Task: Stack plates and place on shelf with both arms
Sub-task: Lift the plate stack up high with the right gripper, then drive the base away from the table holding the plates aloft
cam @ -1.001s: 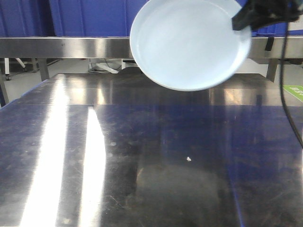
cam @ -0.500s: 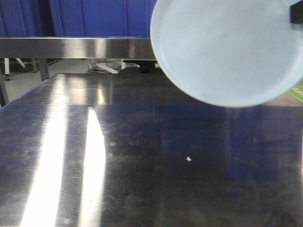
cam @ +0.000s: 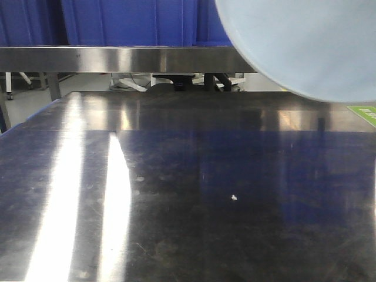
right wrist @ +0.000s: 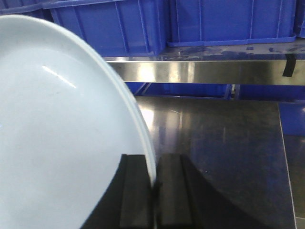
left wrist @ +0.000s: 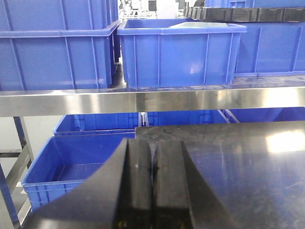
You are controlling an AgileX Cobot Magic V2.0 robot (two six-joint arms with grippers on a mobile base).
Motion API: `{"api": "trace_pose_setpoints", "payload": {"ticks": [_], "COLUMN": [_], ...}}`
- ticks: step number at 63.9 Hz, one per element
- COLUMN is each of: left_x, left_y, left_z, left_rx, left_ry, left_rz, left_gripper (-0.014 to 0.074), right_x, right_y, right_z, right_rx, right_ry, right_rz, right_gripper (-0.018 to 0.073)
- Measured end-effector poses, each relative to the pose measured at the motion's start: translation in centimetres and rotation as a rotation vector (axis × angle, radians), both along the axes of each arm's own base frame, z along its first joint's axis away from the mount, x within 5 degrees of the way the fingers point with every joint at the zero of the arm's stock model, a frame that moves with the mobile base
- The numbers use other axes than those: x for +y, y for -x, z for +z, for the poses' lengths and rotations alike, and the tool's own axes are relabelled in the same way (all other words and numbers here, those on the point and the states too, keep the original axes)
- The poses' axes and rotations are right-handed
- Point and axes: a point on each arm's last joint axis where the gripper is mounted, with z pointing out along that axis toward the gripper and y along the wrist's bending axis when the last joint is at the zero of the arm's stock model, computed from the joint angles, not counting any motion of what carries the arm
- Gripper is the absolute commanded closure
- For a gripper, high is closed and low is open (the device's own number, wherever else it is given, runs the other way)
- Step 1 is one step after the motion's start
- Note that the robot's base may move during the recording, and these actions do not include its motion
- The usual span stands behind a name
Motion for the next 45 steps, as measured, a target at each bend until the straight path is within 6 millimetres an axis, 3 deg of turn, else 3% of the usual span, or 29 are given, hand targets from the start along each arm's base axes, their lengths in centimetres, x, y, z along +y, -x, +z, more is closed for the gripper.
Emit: {"api": "trace_pose_setpoints", "payload": {"ticks": [45], "left_x": [0.0], "left_y": [0.0], "left_z": [0.0], "left_rx": [0.0], "left_ry": [0.0], "left_rz": [0.0], "left_gripper": [0.0516], "right_x": [-0.01], "right_y": [0.04], "right_z": [-0.09], "right_rx": [0.004], "right_ry": [0.001], "right_rz": [0.0], "right_gripper": [0.0508]}}
